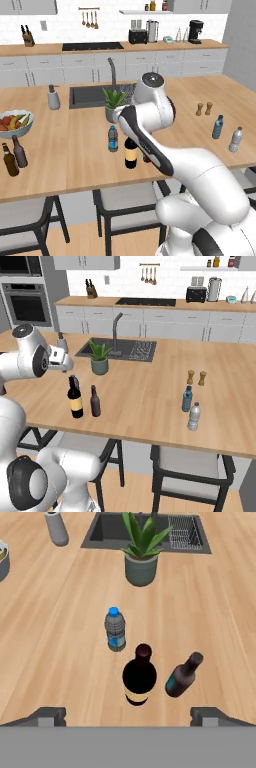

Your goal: Move the plastic bottles in the middle to the plastics group, and the glass bottles in the middle to the glass group.

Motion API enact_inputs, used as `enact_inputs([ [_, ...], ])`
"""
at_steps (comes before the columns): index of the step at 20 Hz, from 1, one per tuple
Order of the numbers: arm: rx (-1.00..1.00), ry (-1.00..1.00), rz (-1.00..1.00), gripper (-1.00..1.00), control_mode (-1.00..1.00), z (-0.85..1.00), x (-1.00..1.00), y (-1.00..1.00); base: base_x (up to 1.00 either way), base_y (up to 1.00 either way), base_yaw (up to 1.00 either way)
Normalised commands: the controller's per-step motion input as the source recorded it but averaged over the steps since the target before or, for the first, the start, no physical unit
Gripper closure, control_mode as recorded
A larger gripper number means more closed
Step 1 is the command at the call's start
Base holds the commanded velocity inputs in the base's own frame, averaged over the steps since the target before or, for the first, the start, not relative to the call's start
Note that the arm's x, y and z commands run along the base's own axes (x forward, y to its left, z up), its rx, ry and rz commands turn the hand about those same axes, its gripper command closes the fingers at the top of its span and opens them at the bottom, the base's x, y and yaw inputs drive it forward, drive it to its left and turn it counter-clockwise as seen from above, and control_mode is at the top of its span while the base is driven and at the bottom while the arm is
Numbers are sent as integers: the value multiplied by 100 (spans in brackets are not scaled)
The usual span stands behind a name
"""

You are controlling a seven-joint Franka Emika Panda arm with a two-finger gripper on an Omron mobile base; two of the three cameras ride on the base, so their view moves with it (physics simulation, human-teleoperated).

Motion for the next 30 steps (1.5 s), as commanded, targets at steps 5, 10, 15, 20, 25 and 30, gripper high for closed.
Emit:
enact_inputs([
  [5,-2,3,0,-100,-100,-22,2,0,0,0,0],
  [10,0,1,0,-100,-100,-11,0,-3,0,0,0],
  [15,0,0,0,-100,-100,-10,-1,-26,0,0,0],
  [20,0,0,0,-100,-100,-29,8,-13,0,0,0],
  [25,0,0,2,-100,-100,-40,30,0,0,0,0],
  [30,0,0,1,-100,-100,-37,27,0,0,0,0],
])
